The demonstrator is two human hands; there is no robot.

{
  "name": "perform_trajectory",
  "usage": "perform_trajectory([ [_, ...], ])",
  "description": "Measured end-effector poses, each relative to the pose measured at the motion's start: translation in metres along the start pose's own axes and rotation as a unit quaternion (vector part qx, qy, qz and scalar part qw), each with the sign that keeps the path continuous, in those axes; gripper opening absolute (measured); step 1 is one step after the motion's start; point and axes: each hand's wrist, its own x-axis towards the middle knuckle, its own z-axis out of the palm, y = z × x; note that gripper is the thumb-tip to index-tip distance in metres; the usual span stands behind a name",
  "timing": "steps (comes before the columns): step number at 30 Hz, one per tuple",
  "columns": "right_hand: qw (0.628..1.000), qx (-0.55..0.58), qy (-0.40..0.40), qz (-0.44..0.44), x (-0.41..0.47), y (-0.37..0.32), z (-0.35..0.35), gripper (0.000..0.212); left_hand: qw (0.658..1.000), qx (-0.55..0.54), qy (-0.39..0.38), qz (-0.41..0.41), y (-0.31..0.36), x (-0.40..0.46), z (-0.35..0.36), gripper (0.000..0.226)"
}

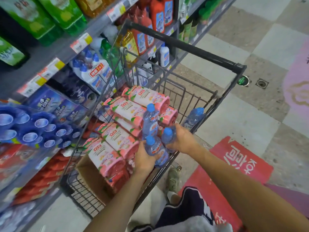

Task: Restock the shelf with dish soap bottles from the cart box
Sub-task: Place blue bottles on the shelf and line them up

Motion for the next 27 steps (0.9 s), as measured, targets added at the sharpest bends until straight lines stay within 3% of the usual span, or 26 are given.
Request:
perform_trajectory([
  [7,0.998,0.047,0.042,-0.011,-0.028,-0.029,0.006,0.085,0.997,-0.039,0.007,0.063,0.004,-0.028,-0.044,0.060],
  [14,0.987,0.102,0.041,-0.120,-0.069,-0.120,0.013,0.091,0.987,-0.062,0.052,0.138,-0.012,-0.080,-0.139,0.062],
  [17,0.973,0.143,0.026,-0.181,-0.091,-0.173,0.034,0.089,0.980,-0.096,0.096,0.147,-0.029,-0.117,-0.191,0.061],
  [20,0.958,0.192,0.009,-0.213,-0.115,-0.225,0.067,0.072,0.964,-0.160,0.147,0.151,-0.049,-0.165,-0.240,0.069],
  [27,0.917,0.257,-0.084,-0.295,-0.187,-0.347,0.176,0.066,0.920,-0.233,0.271,0.159,-0.118,-0.287,-0.344,0.065],
])
